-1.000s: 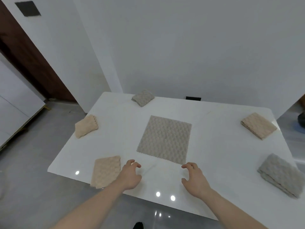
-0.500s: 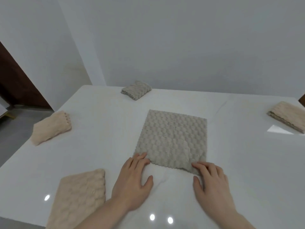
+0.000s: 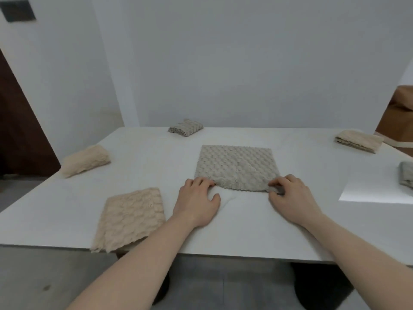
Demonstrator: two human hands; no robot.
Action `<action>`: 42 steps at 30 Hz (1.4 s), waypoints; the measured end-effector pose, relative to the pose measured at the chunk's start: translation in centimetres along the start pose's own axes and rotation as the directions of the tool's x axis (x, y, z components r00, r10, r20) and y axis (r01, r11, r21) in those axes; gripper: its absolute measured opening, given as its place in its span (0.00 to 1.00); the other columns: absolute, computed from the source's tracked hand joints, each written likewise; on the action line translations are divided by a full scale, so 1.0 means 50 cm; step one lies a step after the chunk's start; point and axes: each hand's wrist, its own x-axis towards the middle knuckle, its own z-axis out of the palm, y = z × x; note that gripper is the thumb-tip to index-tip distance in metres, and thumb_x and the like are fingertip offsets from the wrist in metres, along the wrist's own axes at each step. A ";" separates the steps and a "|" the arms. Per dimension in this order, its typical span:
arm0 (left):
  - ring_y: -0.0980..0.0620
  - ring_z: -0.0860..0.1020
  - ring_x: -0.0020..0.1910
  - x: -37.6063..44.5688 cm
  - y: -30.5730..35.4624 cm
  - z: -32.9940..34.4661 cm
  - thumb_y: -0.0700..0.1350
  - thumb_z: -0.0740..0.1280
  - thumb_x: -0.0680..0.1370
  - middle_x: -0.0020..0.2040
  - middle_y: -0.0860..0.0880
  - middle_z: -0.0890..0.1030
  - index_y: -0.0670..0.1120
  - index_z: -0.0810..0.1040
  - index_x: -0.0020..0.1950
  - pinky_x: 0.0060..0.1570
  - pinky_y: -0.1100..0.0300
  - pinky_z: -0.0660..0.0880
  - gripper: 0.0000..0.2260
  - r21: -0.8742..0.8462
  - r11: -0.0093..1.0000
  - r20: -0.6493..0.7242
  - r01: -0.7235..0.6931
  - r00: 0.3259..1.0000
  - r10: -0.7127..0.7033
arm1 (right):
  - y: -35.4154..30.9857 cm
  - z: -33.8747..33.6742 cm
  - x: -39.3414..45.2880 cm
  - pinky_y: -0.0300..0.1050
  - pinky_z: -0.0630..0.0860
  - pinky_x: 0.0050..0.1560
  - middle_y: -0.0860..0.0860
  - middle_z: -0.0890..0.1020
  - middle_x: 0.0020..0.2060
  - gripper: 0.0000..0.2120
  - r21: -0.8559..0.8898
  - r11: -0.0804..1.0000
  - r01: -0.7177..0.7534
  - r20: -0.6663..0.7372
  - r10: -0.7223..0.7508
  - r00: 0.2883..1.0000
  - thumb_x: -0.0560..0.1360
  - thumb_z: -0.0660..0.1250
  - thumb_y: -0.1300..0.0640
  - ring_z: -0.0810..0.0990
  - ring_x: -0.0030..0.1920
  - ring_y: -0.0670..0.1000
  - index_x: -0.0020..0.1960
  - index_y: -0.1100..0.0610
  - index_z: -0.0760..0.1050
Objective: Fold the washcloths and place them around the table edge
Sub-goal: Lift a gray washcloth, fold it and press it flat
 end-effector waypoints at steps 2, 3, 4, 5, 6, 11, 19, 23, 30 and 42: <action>0.49 0.63 0.73 -0.023 0.005 -0.004 0.57 0.54 0.82 0.76 0.54 0.68 0.54 0.67 0.76 0.73 0.53 0.60 0.23 -0.006 1.000 0.026 -0.005 1.000 0.005 | -0.011 -0.003 -0.024 0.50 0.71 0.60 0.47 0.75 0.51 0.12 0.015 0.999 -0.032 -0.016 0.032 0.999 0.75 0.65 0.51 0.75 0.58 0.54 0.58 0.47 0.78; 0.49 0.63 0.74 -0.035 0.006 -0.005 0.57 0.54 0.82 0.77 0.54 0.67 0.54 0.66 0.77 0.74 0.53 0.59 0.24 -0.015 1.000 0.031 -0.010 0.999 0.010 | -0.016 -0.003 -0.038 0.50 0.71 0.61 0.48 0.75 0.52 0.13 0.018 0.999 -0.044 -0.023 0.044 0.999 0.75 0.64 0.51 0.75 0.58 0.54 0.59 0.47 0.78; 0.49 0.62 0.75 -0.044 0.006 -0.006 0.57 0.54 0.82 0.77 0.54 0.67 0.53 0.66 0.77 0.75 0.53 0.59 0.24 -0.028 1.000 0.031 -0.013 0.999 0.014 | -0.021 -0.004 -0.053 0.50 0.72 0.61 0.47 0.74 0.52 0.13 0.019 0.998 -0.053 -0.027 0.053 0.998 0.75 0.64 0.51 0.75 0.58 0.54 0.59 0.47 0.77; 0.50 0.63 0.74 -0.050 0.005 -0.008 0.57 0.55 0.81 0.76 0.54 0.67 0.53 0.67 0.76 0.75 0.54 0.59 0.24 -0.040 0.999 0.025 -0.015 1.000 0.016 | -0.024 -0.006 -0.066 0.51 0.72 0.61 0.47 0.74 0.51 0.13 0.021 0.998 -0.056 -0.032 0.057 0.998 0.75 0.64 0.51 0.75 0.57 0.54 0.59 0.47 0.77; 0.50 0.63 0.74 -0.054 0.003 -0.007 0.57 0.55 0.81 0.75 0.54 0.69 0.53 0.68 0.75 0.74 0.54 0.59 0.23 -0.054 0.998 0.011 -0.011 1.000 0.012 | -0.025 -0.007 -0.077 0.51 0.72 0.61 0.46 0.74 0.51 0.13 0.024 0.998 -0.057 -0.034 0.057 0.998 0.74 0.64 0.51 0.75 0.57 0.53 0.59 0.47 0.77; 0.52 0.68 0.67 -0.053 0.003 -0.005 0.56 0.59 0.79 0.68 0.55 0.74 0.53 0.74 0.68 0.69 0.57 0.65 0.20 -0.117 0.993 -0.081 0.014 0.996 -0.023 | -0.028 -0.012 -0.091 0.50 0.72 0.61 0.47 0.77 0.54 0.16 0.056 0.997 -0.052 -0.065 0.056 0.996 0.73 0.66 0.52 0.76 0.57 0.52 0.60 0.48 0.77; 0.50 0.63 0.74 -0.052 0.016 -0.015 0.55 0.57 0.81 0.77 0.55 0.66 0.52 0.71 0.75 0.73 0.55 0.59 0.23 -0.045 0.999 -0.068 0.005 0.998 -0.008 | -0.015 -0.007 -0.073 0.49 0.72 0.60 0.46 0.78 0.54 0.15 0.047 0.998 -0.039 -0.102 0.043 0.994 0.74 0.64 0.55 0.75 0.57 0.52 0.58 0.47 0.79; 0.50 0.63 0.73 -0.058 0.021 -0.018 0.55 0.57 0.81 0.75 0.56 0.69 0.51 0.71 0.75 0.73 0.55 0.60 0.23 -0.031 1.000 -0.070 0.004 0.998 -0.006 | -0.010 -0.002 -0.076 0.48 0.72 0.58 0.46 0.79 0.50 0.13 0.071 0.997 -0.021 -0.124 0.030 0.992 0.74 0.63 0.57 0.74 0.55 0.53 0.56 0.47 0.81; 0.53 0.69 0.63 -0.065 0.019 -0.014 0.52 0.62 0.77 0.63 0.56 0.77 0.52 0.76 0.66 0.64 0.57 0.69 0.17 -0.082 0.997 -0.198 -0.001 0.980 -0.015 | -0.015 -0.006 -0.087 0.49 0.71 0.53 0.51 0.78 0.49 0.08 0.066 0.997 0.041 -0.245 -0.024 0.969 0.77 0.62 0.59 0.73 0.51 0.55 0.54 0.53 0.77; 0.55 0.74 0.54 -0.086 0.018 -0.013 0.45 0.62 0.79 0.56 0.53 0.77 0.57 0.71 0.64 0.52 0.58 0.73 0.14 -0.214 0.977 -0.315 -0.009 0.947 -0.060 | -0.020 -0.017 -0.115 0.48 0.66 0.45 0.45 0.76 0.40 0.04 0.137 0.987 0.089 -0.193 -0.062 0.979 0.78 0.60 0.57 0.69 0.47 0.53 0.47 0.50 0.72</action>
